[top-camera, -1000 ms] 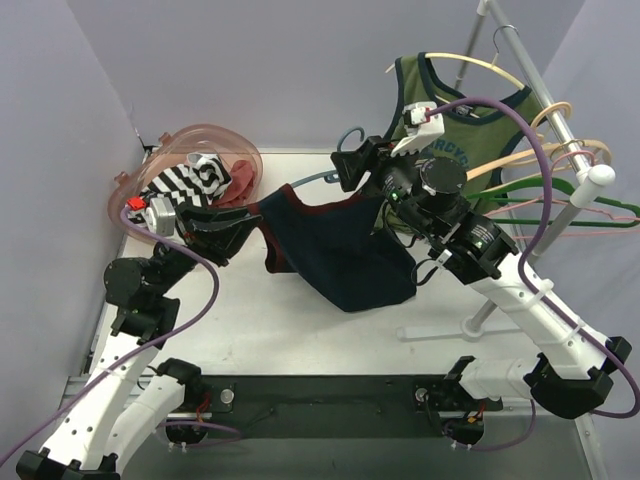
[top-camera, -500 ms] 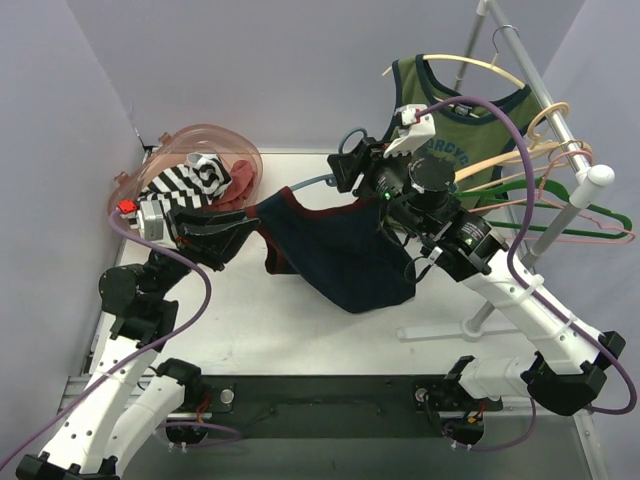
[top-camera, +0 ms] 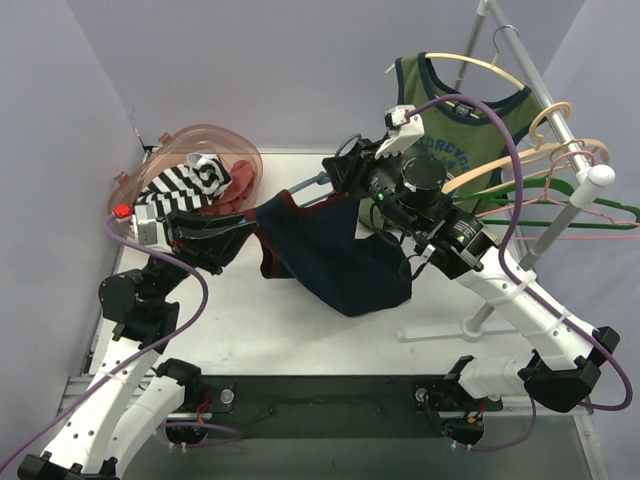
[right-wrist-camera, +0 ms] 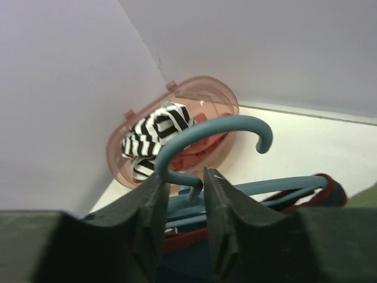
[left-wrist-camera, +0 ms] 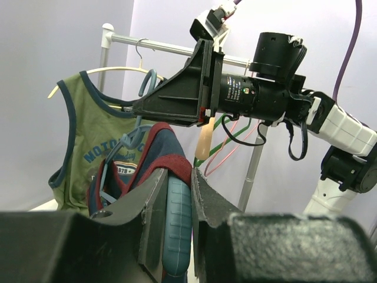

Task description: Remove the tank top from the hanger

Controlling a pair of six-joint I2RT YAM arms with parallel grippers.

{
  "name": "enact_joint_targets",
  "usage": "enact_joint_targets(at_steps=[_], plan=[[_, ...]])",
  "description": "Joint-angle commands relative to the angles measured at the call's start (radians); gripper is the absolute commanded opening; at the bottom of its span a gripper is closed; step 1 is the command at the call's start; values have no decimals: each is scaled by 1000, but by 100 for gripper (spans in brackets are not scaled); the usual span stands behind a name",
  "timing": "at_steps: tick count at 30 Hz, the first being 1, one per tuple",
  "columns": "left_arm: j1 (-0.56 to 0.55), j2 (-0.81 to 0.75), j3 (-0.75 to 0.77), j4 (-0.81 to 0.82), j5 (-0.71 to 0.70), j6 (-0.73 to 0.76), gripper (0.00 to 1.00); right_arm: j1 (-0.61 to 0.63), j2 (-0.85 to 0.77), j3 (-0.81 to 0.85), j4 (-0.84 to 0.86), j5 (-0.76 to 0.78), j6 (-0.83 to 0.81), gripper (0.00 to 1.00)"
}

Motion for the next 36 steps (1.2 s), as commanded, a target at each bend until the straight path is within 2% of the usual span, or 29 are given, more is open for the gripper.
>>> enact_joint_targets(at_steps=[1,2,5,8,12,16,17,19,20,22,27,29,30,31,36], plan=[[2,-27,10,102,-11,-33,0,-11,-43,-59,194,-39,14,38],[2,-27,13,102,-9,-36,0,-11,-65,-83,246,-40,12,43],[2,-19,7,165,-6,-79,0,-14,-85,-145,301,-42,-3,43],[2,-2,11,210,5,-125,0,-18,-85,-134,289,-39,9,35],[2,-4,-1,237,-12,-152,0,-18,-98,-134,297,-65,26,33],[2,7,-4,231,15,-152,0,-18,-109,-125,302,-71,17,0],[1,4,-7,224,19,-145,0,-20,-114,-123,305,-64,15,0],[2,-12,-20,184,17,-110,16,-20,-121,-114,303,-59,0,0],[2,-36,-26,163,9,-71,39,-20,-125,-94,296,-56,-6,0],[2,-65,-27,39,-23,-21,50,-22,-118,-67,253,-40,-31,0],[2,-117,-21,-205,-52,144,59,-22,-112,-5,175,15,-43,0],[2,-102,-24,-295,-3,182,60,-20,-108,8,157,22,-35,0],[1,-92,-29,-305,18,185,61,-20,-105,21,144,22,-28,0],[2,-82,-46,-292,61,185,67,-22,-102,27,141,19,-23,0],[1,-22,-79,-179,75,164,70,-17,-86,58,131,4,3,0]])
